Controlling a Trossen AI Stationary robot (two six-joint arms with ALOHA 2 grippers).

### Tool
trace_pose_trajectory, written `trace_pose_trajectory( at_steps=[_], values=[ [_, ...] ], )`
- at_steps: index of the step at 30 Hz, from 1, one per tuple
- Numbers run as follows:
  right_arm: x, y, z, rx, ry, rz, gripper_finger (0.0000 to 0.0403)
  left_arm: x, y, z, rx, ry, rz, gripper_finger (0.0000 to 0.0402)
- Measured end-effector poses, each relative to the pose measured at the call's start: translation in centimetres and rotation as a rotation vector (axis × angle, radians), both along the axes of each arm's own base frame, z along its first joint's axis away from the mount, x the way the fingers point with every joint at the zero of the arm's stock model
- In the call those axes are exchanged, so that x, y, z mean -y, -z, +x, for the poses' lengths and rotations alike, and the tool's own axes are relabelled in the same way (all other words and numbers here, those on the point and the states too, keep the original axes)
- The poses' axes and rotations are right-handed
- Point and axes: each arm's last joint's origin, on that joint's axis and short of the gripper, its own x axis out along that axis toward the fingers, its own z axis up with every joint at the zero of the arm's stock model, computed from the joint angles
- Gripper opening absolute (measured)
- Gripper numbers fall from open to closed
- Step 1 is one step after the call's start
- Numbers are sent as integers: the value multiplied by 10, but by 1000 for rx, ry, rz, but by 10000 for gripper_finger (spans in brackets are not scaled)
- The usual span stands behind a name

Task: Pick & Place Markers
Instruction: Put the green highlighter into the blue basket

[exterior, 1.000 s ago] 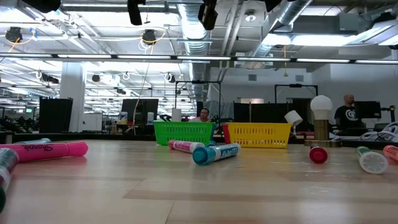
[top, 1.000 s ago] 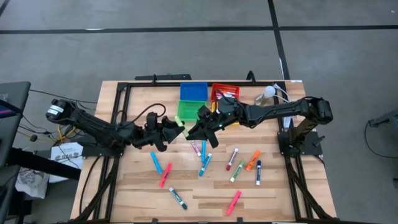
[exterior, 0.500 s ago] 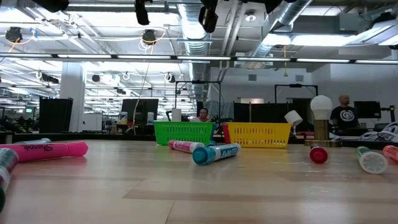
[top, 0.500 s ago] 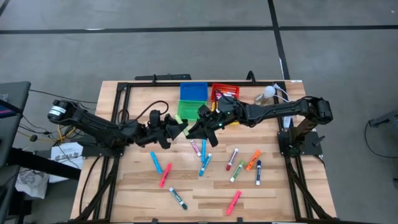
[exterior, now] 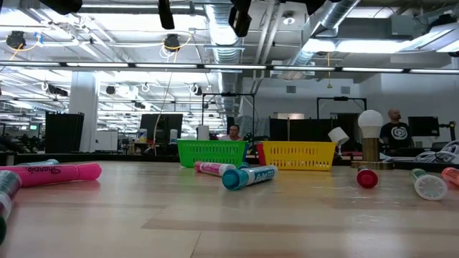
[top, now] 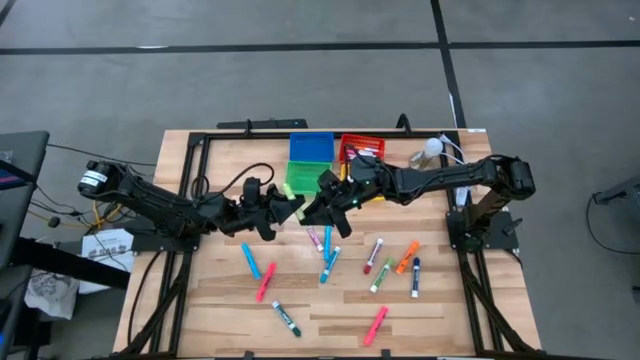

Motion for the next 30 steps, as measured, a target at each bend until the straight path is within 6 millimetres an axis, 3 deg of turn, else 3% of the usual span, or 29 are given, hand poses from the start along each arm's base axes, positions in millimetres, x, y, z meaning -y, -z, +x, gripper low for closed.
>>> trace_pose_trajectory(
  at_steps=[7, 15, 23, 30],
  values=[
    [0, 3, -1, -21, -63, -18, 147, 0, 0, 0, 6, 5, -15, 62],
    [6, 23, -10, -182, -193, -76, 210, 0, 1, 0, -16, -3, 17, 62],
    [10, 31, -13, -219, -153, -215, 217, -7, 2, -4, -112, -51, 37, 62],
    [23, 28, -16, -158, -154, -313, 211, -41, 12, -5, -282, -61, 81, 62]
  ],
)
